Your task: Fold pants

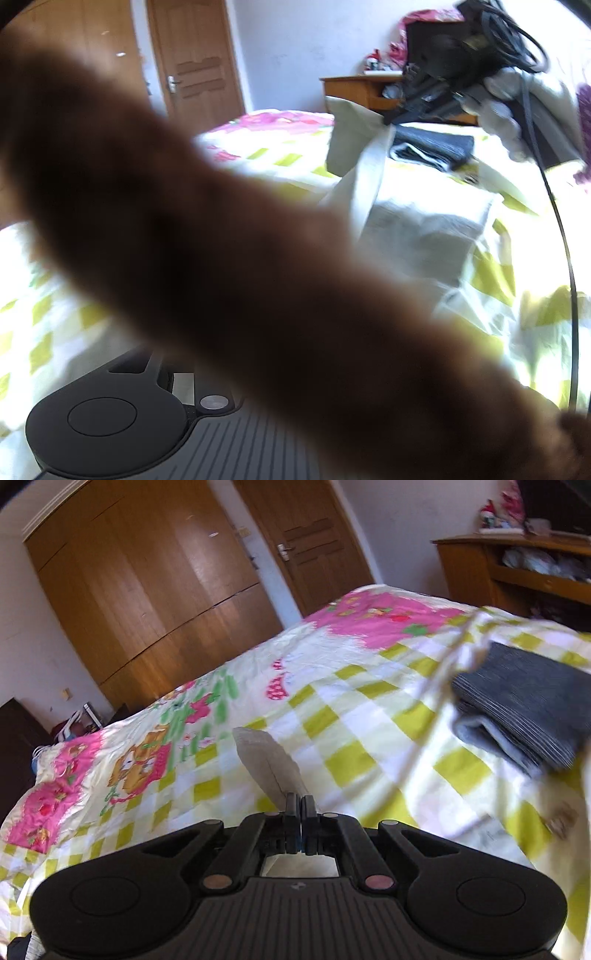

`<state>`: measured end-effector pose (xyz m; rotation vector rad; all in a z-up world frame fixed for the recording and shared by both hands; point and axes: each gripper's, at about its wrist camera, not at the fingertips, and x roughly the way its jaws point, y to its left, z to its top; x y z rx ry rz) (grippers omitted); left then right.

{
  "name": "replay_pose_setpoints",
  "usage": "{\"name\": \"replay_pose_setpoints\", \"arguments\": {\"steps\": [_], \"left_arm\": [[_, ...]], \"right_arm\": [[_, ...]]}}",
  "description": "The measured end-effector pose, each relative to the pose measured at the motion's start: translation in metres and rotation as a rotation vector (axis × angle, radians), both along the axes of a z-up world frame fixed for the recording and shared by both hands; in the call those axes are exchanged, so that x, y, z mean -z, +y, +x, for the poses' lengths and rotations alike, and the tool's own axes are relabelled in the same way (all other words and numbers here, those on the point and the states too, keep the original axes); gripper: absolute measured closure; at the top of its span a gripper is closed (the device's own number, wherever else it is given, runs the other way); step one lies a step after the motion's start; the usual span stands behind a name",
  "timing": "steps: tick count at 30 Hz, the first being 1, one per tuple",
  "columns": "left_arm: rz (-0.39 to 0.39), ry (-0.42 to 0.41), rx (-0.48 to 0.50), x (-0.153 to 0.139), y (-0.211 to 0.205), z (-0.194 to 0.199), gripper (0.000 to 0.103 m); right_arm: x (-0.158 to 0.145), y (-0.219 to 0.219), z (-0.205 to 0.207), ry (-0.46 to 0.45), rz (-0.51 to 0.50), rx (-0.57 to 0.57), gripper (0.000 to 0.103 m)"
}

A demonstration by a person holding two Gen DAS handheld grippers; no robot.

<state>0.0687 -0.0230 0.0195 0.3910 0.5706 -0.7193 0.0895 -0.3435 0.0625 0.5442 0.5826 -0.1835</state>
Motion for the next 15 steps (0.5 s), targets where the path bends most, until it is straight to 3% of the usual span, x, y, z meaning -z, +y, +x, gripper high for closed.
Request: {"name": "replay_pose_setpoints", "arguments": {"steps": [3, 6, 7, 11, 15], "left_arm": [[0.007, 0.033, 0.041, 0.011, -0.013, -0.009, 0.059], [0.032, 0.049, 0.067, 0.018, -0.024, -0.013, 0.059], [0.041, 0.047, 0.071, 0.018, -0.027, -0.013, 0.059], [0.061, 0.05, 0.074, 0.019, -0.035, -0.012, 0.059], [0.077, 0.049, 0.078, 0.02, -0.043, -0.011, 0.059]], "right_arm": [[0.034, -0.014, -0.043, 0.057, 0.051, 0.053, 0.086], [0.06, -0.028, -0.06, 0.114, 0.071, 0.088, 0.084], [0.063, -0.033, -0.061, 0.112, 0.08, 0.099, 0.079], [0.064, -0.05, -0.06, 0.034, 0.146, 0.127, 0.076], [0.077, -0.066, -0.06, 0.051, 0.209, 0.169, 0.069]]}}
